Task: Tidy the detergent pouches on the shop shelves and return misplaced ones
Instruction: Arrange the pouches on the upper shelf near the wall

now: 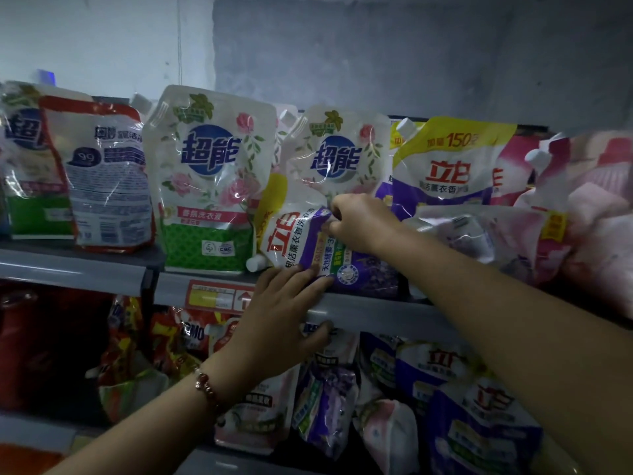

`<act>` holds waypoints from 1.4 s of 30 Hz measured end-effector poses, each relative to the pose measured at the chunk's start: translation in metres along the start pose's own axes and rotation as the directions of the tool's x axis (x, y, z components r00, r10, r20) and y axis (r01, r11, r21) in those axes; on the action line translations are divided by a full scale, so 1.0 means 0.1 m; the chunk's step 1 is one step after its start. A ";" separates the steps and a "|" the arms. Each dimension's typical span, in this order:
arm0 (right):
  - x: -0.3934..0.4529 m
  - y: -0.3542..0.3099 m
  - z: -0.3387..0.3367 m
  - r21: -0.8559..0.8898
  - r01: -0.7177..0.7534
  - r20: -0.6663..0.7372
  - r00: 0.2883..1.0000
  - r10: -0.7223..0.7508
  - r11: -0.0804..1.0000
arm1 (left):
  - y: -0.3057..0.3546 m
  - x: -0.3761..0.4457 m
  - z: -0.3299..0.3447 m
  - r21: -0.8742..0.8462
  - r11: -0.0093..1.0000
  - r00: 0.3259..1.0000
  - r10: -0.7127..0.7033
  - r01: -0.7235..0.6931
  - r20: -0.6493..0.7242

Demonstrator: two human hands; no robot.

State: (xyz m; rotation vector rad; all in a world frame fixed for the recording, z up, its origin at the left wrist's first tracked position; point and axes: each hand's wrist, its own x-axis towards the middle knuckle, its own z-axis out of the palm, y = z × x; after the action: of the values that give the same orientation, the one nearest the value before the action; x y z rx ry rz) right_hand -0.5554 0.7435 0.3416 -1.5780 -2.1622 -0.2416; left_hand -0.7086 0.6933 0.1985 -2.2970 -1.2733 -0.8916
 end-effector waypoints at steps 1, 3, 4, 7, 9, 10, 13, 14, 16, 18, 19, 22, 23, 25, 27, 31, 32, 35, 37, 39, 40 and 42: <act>-0.01 0.00 -0.01 0.010 -0.001 -0.012 1.000 0.001 1.000 | 0.01 0.01 -0.02 0.002 1.000 1.000 0.000 0.000 0.024; -0.03 -0.01 -0.06 0.058 -0.009 -0.030 1.000 0.011 0.998 | 0.01 0.02 -0.09 0.010 1.000 0.998 -0.003 0.002 0.069; -0.04 -0.02 -0.09 0.085 -0.011 -0.044 0.999 0.015 0.996 | 0.01 0.02 -0.12 -0.005 1.000 0.997 -0.009 0.009 0.075; -0.06 0.00 -0.15 0.141 -0.009 -0.102 0.995 0.023 0.990 | 0.06 -0.02 -0.23 -0.180 0.979 0.995 -0.099 0.101 0.016; -0.07 0.02 -0.17 0.187 -0.016 -0.131 0.991 0.041 0.982 | 0.11 -0.05 -0.28 -0.266 0.947 0.978 -0.201 0.180 -0.054; -0.07 0.03 -0.17 0.215 -0.027 -0.139 0.989 0.058 0.976 | 0.12 -0.06 -0.29 -0.309 0.922 0.961 -0.266 0.232 -0.072; -0.08 0.06 -0.19 0.294 -0.056 -0.185 0.976 0.114 0.954 | 0.12 -0.06 -0.35 -0.502 0.789 0.913 -0.407 0.355 0.006; -0.08 0.08 -0.21 0.324 -0.063 -0.200 0.971 0.133 0.944 | 0.13 -0.03 -0.37 -0.601 0.705 0.902 -0.426 0.375 0.063; -0.09 0.11 -0.26 0.389 -0.075 -0.222 0.960 0.172 0.918 | 0.18 0.03 -0.42 -0.731 0.555 0.889 -0.430 0.398 0.157; -0.09 0.14 -0.30 0.461 -0.075 -0.244 0.947 0.208 0.884 | 0.21 0.12 -0.44 -0.771 0.491 0.883 -0.429 0.404 0.190; -0.10 0.14 -0.30 0.500 -0.072 -0.256 0.940 0.227 0.863 | 0.23 0.18 -0.45 -0.784 0.471 0.883 -0.424 0.404 0.201; -0.12 0.13 -0.25 0.576 -0.061 -0.288 0.918 0.272 0.815 | 0.28 0.36 -0.43 -0.806 0.440 0.884 -0.419 0.396 0.206; -0.14 0.13 -0.23 0.611 -0.054 -0.295 0.910 0.291 0.790 | 0.30 0.42 -0.41 -0.799 0.447 0.881 -0.425 0.403 0.207; -0.16 0.16 -0.21 0.731 -0.050 -0.276 0.890 0.363 0.680 | 0.35 0.52 -0.35 -0.724 0.544 0.880 -0.437 0.423 0.186; -0.20 0.19 -0.22 0.869 -0.044 -0.212 0.868 0.450 0.494 | 0.42 0.59 -0.30 -0.631 0.647 0.883 -0.448 0.429 0.141; -0.28 0.19 -0.25 0.990 -0.003 -0.080 0.814 0.575 0.142 | 0.45 0.75 -0.28 -0.730 0.619 0.921 -0.388 0.289 0.036; -0.29 0.16 -0.24 0.996 0.005 -0.053 0.812 0.581 0.084 | 0.42 0.77 -0.28 -0.739 0.621 0.927 -0.374 0.261 0.013; -0.31 0.04 -0.13 0.995 -0.002 0.056 0.833 0.550 -0.099 | 0.25 0.80 -0.32 -0.637 0.744 0.948 -0.311 0.202 -0.062; -0.28 -0.03 0.00 0.980 -0.028 0.129 0.846 0.518 -0.198 | 0.07 0.77 -0.36 -0.487 0.860 0.962 -0.242 0.153 -0.124; -0.25 -0.05 0.12 0.961 -0.097 0.205 0.876 0.437 -0.257 | -0.12 0.74 -0.39 -0.367 0.922 0.978 -0.177 0.124 -0.114; -0.26 -0.05 0.15 0.954 -0.123 0.228 0.890 0.395 -0.274 | -0.21 0.72 -0.40 -0.336 0.934 0.983 -0.159 0.121 -0.088; -0.27 -0.01 0.20 0.947 -0.140 0.240 0.907 0.346 -0.289 | -0.35 0.68 -0.42 -0.283 0.953 0.990 -0.131 0.112 -0.047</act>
State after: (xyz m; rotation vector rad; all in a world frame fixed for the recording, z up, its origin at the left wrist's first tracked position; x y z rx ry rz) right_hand -0.5542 0.7277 0.3122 -0.7266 -0.9095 1.2844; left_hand -0.7267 0.7296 0.2758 -2.3949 -1.3467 -1.2519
